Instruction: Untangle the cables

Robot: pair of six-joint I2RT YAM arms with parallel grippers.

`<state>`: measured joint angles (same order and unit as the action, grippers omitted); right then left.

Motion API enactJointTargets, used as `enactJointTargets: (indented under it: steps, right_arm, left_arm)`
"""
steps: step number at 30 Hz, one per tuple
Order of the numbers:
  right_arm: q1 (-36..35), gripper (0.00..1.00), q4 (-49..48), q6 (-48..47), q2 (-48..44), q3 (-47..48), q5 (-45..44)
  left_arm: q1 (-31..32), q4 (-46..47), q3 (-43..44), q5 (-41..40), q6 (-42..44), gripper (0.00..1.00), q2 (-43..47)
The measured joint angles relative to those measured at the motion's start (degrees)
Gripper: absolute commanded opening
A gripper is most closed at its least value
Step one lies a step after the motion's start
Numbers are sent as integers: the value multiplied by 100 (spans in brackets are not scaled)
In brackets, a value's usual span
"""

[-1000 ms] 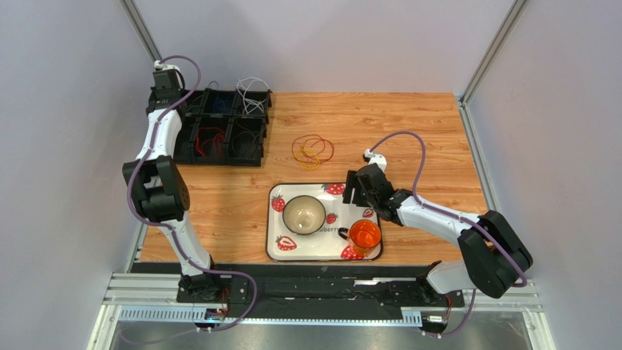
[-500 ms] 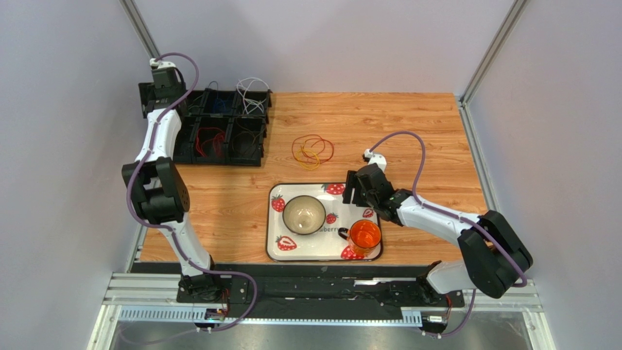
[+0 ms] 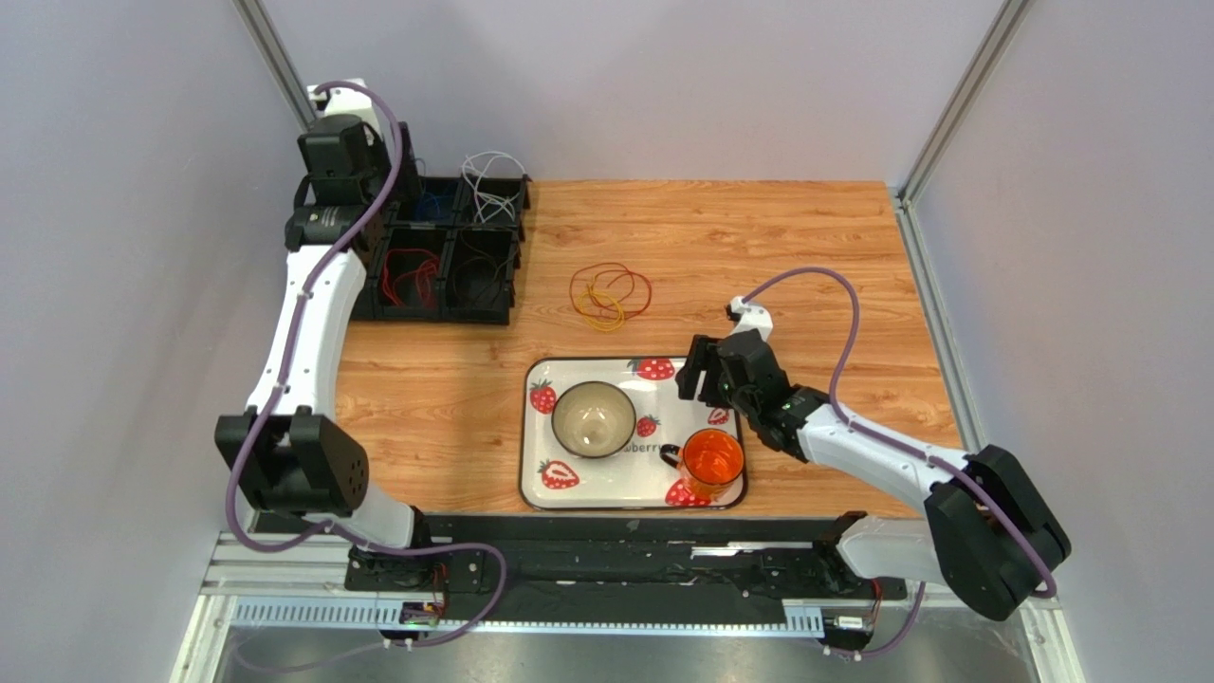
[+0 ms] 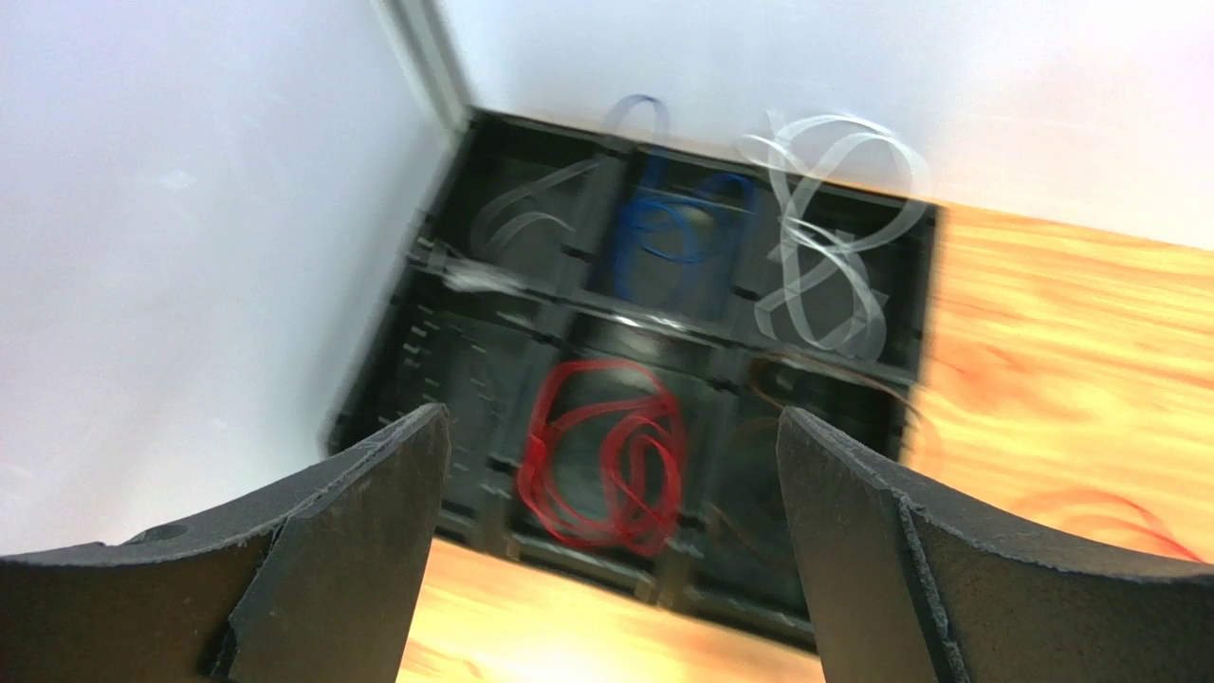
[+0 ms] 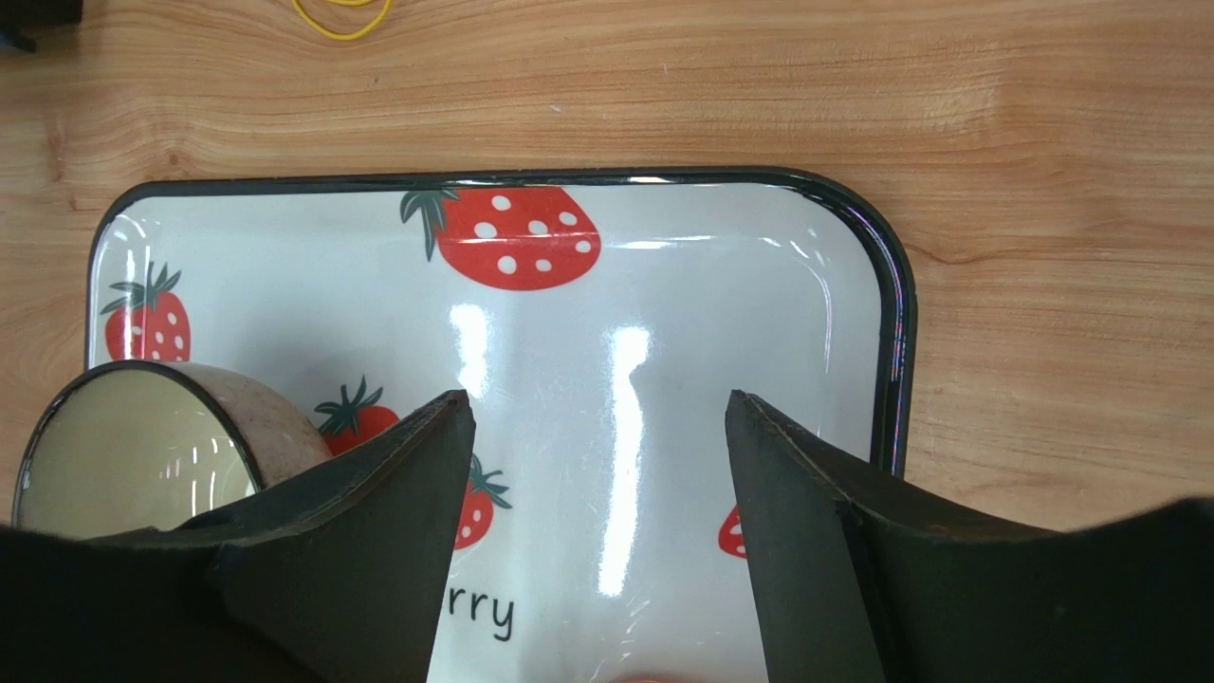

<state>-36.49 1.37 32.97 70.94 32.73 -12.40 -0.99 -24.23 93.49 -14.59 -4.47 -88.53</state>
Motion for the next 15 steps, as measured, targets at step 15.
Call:
enactJointTargets:
  steps: [15]
  right_arm:
    - [68,70,-372,63,-516,-437,42]
  left_arm:
    - [741,-155,-1104,1141,-1130,93,721]
